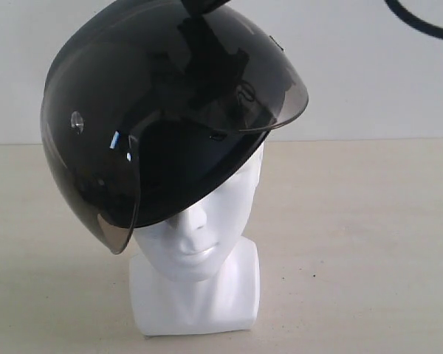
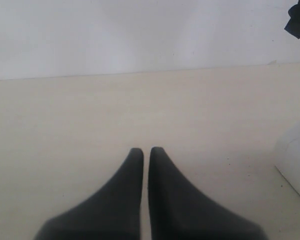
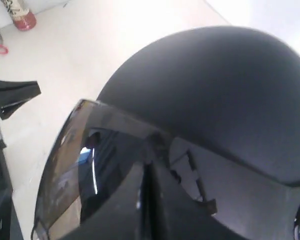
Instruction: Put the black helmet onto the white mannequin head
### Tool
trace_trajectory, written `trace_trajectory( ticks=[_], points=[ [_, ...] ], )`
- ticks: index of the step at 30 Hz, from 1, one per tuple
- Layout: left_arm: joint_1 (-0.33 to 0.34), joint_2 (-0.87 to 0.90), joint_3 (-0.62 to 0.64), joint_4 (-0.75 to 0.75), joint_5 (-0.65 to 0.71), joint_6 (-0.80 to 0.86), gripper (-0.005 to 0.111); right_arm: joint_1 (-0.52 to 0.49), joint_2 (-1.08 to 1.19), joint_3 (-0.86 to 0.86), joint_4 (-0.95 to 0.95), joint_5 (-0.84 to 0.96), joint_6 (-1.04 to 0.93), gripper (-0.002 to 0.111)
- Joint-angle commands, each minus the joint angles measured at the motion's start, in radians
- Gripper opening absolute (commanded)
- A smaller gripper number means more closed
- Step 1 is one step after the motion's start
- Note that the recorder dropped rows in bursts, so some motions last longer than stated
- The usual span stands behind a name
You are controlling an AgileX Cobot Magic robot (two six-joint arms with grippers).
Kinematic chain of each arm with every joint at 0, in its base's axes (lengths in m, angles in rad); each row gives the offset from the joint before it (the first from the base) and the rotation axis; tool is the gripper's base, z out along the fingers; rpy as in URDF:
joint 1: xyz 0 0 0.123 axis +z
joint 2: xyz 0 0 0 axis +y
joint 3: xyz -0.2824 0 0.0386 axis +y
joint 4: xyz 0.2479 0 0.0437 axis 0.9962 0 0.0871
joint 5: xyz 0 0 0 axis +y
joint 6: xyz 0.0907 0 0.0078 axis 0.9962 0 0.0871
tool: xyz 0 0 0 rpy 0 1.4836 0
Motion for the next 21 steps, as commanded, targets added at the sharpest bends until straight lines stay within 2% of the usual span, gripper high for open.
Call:
trace_trajectory(
  ticks=[1,6,21],
  points=[
    [-0.009,0.003,-0.004,-0.01,-0.005,-0.001,0.004,0.001,-0.001,-0.005,-0.004,-0.134,0.015,0.003],
    [-0.009,0.003,-0.004,-0.01,-0.005,-0.001,0.004,0.001,0.023,-0.005,-0.073,-0.203,0.02,0.003],
    [-0.009,0.003,-0.004,-0.01,-0.005,-0.001,0.004,0.001,0.095,-0.005,-0.198,0.057,0.038,0.003]
  ],
)
